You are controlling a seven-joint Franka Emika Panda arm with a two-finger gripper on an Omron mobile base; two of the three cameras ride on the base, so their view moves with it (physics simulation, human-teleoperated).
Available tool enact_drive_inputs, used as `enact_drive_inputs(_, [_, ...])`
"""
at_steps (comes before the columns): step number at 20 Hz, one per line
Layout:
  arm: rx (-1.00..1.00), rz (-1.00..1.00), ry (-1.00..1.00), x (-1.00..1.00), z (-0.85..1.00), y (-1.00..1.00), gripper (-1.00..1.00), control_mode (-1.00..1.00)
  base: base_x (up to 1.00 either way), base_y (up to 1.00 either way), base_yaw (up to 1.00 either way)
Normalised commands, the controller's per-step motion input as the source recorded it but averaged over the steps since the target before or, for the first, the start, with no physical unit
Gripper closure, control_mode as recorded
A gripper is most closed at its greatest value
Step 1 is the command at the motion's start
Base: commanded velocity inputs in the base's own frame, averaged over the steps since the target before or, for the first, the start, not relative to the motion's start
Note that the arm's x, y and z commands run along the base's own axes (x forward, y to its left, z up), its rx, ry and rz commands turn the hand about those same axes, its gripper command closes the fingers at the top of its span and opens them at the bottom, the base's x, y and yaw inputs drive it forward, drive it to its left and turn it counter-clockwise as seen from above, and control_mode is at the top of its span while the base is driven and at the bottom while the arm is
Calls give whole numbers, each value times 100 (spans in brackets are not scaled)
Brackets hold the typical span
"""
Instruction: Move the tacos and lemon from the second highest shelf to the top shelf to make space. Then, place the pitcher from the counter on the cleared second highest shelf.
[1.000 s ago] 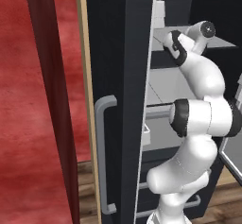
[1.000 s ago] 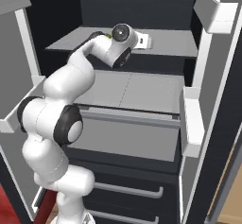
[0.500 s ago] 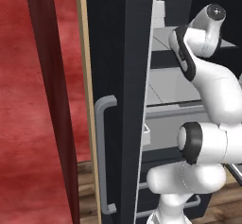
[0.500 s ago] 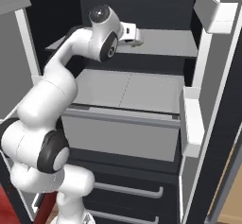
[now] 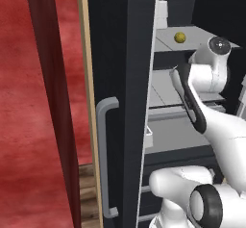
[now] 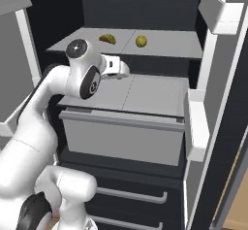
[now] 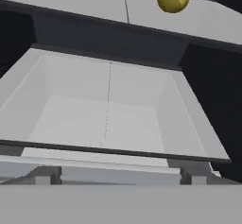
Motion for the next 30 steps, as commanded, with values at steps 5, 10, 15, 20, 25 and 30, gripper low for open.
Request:
enact_drive_inputs(5, [5,0,0,-92,-67,50,-100,-100,0,0,0])
enact_drive_inputs(10, [12,0,0,-75,-33,40,-100,-100,0,0,0])
enact_drive_inputs(15, [17,0,0,-71,-8,12,-100,-100,0,0,0])
enact_drive_inputs(20, [13,0,0,-38,-13,0,-100,-100,0,0,0])
enact_drive_inputs(25, [0,0,0,-6,-7,0,-100,-100,0,0,0])
enact_drive_inputs(30, [0,0,0,0,0,0,-100,-100,0,0,0])
